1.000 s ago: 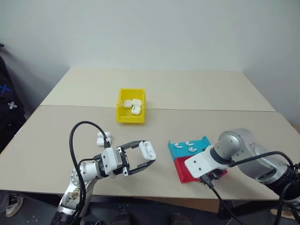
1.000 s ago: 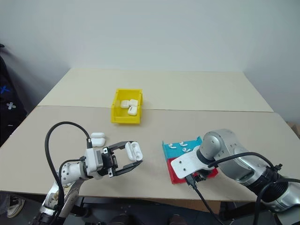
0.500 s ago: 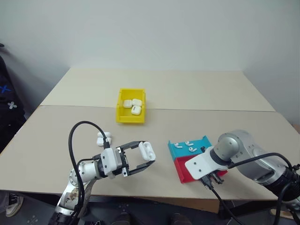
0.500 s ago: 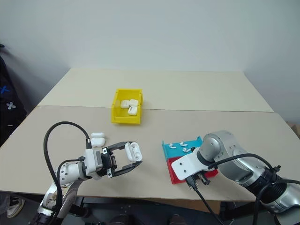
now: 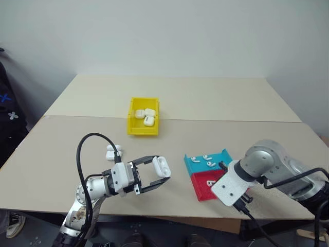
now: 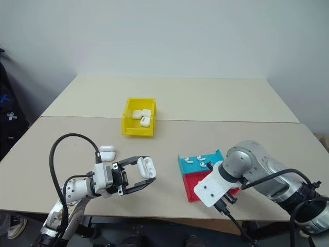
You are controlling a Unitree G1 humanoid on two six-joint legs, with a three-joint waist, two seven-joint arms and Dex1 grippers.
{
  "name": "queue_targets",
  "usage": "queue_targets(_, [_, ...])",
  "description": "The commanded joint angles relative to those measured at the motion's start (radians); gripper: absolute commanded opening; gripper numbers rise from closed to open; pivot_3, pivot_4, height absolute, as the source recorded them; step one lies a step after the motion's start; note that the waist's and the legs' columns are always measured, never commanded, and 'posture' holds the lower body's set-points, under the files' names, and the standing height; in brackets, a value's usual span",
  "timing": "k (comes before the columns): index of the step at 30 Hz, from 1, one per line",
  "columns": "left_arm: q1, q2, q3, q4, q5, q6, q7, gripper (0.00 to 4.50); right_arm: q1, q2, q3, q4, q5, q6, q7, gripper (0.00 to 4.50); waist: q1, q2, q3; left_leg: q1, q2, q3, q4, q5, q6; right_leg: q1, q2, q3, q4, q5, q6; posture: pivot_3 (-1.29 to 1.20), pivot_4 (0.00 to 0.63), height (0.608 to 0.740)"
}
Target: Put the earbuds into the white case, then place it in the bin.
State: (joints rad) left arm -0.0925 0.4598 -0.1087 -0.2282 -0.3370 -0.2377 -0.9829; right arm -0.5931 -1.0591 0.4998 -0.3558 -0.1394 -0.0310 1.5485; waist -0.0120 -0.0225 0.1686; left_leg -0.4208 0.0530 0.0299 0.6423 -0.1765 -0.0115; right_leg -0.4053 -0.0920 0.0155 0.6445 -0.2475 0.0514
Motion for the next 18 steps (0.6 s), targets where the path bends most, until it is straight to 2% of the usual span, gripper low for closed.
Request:
queue_targets(1, [-0.002,0.0,-0.004,-0.037,-0.005,-0.007,0.008,2.77,-0.005,-0.02,-0.04,0.01,-0.001,-0.052,0.018,1.79,0.0,0.0,0.0,0.0,0.0,0.0,0.0,0.0,0.0,0.0,0.0,0.0,0.0,0.0,0.0,0.0,0.15,0.74])
queue_targets(2, [-0.002,0.0,-0.005,-0.038,-0.005,-0.006,0.008,2.77,-0.005,-0.02,-0.038,0.019,-0.013,-0.058,0.011,1.96,0.0,0.0,0.0,0.0,0.0,0.0,0.0,0.0,0.0,0.0,0.0,0.0,0.0,0.0,0.0,0.0,0.15,0.74])
queue_targets(18, [0.001,0.003,-0.013,-0.036,0.005,-0.012,0.016,2.77,-0.04,0.004,0.004,0.121,-0.094,-0.194,0.038,1.96,0.0,0.0,0.0,0.0,0.0,0.0,0.0,0.0,0.0,0.0,0.0,0.0,0.0,0.0,0.0,0.0,0.15,0.74])
